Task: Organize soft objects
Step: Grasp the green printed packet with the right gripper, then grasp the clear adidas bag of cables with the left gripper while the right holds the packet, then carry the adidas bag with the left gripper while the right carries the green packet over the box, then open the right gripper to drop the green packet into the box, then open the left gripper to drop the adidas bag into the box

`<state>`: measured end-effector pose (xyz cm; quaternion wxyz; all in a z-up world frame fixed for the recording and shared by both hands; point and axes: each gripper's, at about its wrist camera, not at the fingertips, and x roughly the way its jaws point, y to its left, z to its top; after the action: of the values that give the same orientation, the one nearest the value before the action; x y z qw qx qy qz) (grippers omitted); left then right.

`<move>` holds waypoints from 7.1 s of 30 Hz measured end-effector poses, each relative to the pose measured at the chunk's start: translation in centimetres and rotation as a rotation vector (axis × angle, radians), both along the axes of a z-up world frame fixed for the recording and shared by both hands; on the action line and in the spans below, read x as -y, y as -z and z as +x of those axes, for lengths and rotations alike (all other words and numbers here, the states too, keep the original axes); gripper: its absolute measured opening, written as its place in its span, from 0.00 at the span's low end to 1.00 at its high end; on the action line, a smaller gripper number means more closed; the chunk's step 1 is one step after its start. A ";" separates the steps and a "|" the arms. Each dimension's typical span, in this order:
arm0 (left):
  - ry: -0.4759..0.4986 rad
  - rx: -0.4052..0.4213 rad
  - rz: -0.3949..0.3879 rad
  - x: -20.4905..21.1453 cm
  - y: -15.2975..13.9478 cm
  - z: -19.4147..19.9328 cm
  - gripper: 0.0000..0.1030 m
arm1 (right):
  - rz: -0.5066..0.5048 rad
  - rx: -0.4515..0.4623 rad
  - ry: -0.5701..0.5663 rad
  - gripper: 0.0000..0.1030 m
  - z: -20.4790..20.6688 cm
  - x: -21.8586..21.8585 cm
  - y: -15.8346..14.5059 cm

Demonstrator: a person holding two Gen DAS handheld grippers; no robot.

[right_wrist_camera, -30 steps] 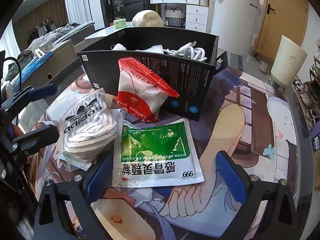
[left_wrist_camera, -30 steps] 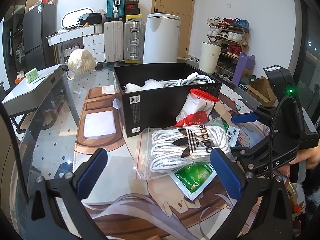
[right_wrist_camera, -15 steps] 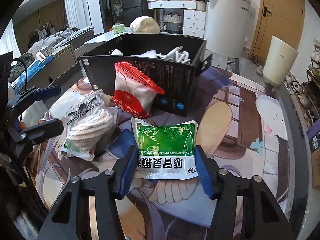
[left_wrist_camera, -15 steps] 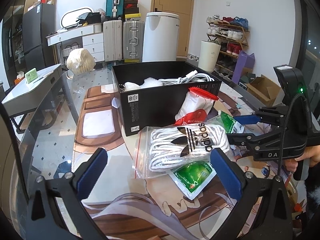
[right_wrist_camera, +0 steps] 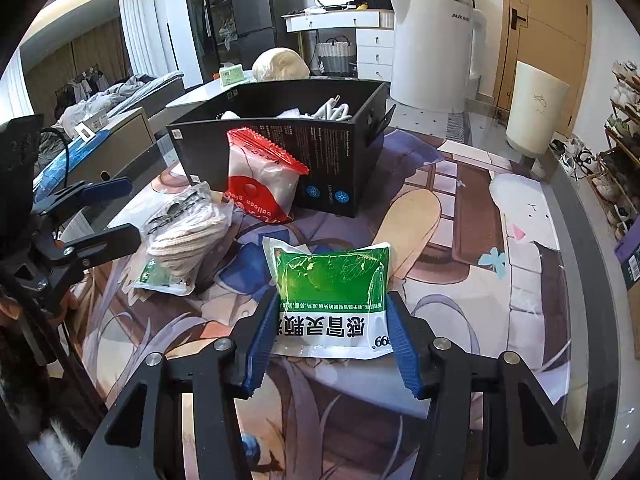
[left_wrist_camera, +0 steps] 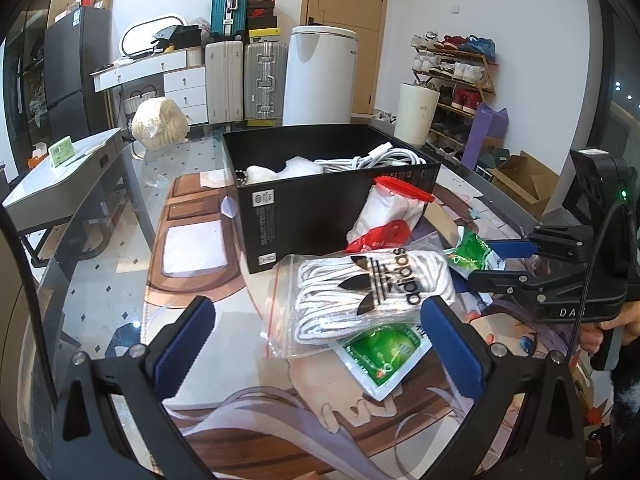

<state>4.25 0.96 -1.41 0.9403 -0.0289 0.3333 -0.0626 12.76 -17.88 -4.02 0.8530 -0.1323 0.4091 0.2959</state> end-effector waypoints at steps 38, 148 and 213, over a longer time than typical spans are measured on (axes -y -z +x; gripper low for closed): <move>0.067 -0.232 -0.129 1.8 1.5 5.0 0.97 | -0.023 -0.007 -0.036 0.52 -0.8 -0.9 0.4; -0.106 0.093 0.010 -1.9 -5.1 10.1 0.84 | -0.045 0.217 -0.115 0.52 8.2 -9.7 -5.6; 0.023 0.006 0.042 0.5 -3.9 10.2 1.00 | 0.093 0.230 0.007 0.88 5.0 -3.2 -6.7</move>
<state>14.42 0.47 2.45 0.9410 -0.0052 0.3318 -0.0663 17.77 -14.67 2.71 0.9005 -0.1244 0.2950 0.2942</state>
